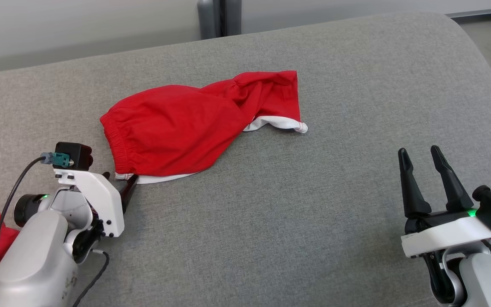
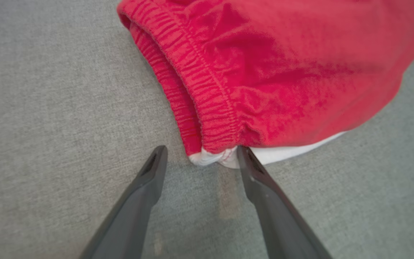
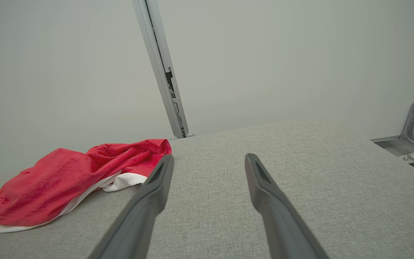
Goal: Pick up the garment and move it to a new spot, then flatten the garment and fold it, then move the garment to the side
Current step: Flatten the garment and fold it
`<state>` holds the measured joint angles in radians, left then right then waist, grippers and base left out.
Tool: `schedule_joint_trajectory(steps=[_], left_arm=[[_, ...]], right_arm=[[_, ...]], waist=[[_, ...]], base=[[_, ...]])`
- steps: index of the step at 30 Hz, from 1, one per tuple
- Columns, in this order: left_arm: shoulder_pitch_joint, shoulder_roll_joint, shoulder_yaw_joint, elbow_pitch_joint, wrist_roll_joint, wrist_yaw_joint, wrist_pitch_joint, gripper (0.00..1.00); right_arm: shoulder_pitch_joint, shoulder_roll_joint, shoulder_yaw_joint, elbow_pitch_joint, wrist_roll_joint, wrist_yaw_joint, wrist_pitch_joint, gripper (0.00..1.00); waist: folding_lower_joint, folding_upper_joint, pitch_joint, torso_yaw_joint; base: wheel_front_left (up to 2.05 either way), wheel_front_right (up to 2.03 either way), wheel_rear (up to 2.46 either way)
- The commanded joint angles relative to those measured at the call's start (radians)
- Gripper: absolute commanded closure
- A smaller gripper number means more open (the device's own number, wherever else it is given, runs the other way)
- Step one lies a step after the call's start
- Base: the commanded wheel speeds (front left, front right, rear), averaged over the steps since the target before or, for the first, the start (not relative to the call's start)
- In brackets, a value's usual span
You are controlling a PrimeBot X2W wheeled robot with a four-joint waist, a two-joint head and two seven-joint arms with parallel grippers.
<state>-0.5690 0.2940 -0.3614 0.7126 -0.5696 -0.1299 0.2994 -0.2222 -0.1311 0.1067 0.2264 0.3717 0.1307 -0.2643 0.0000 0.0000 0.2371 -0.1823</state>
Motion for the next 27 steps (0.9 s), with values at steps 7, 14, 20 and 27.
schedule_joint_trajectory(steps=[7,14,20,27], left_arm=[[-0.039,-0.001,-0.042,0.008,-0.028,-0.001,-0.014,0.47],[0.002,0.015,-0.097,-0.060,-0.109,-0.001,0.004,1.00],[0.048,0.086,-0.118,-0.197,-0.299,-0.001,0.144,1.00],[0.102,0.214,-0.101,-0.272,-0.442,0.001,0.319,1.00]], right_arm=[[-0.010,-0.009,0.000,0.002,-0.007,0.000,0.000,0.00],[0.002,-0.006,-0.004,0.016,-0.011,0.000,0.000,0.00],[0.007,-0.002,0.001,0.032,-0.011,0.000,0.000,0.00],[0.020,0.000,0.009,0.067,0.001,0.000,0.000,0.00]], waist=[[0.0000,0.0000,0.009,-0.009],[0.0000,0.0000,-0.021,0.014],[0.0000,0.0000,-0.064,0.037],[0.0000,0.0000,-0.109,0.041]], base=[[0.00,0.00,0.00],[0.00,0.00,0.00],[0.00,0.00,0.00],[0.00,0.00,0.00]])
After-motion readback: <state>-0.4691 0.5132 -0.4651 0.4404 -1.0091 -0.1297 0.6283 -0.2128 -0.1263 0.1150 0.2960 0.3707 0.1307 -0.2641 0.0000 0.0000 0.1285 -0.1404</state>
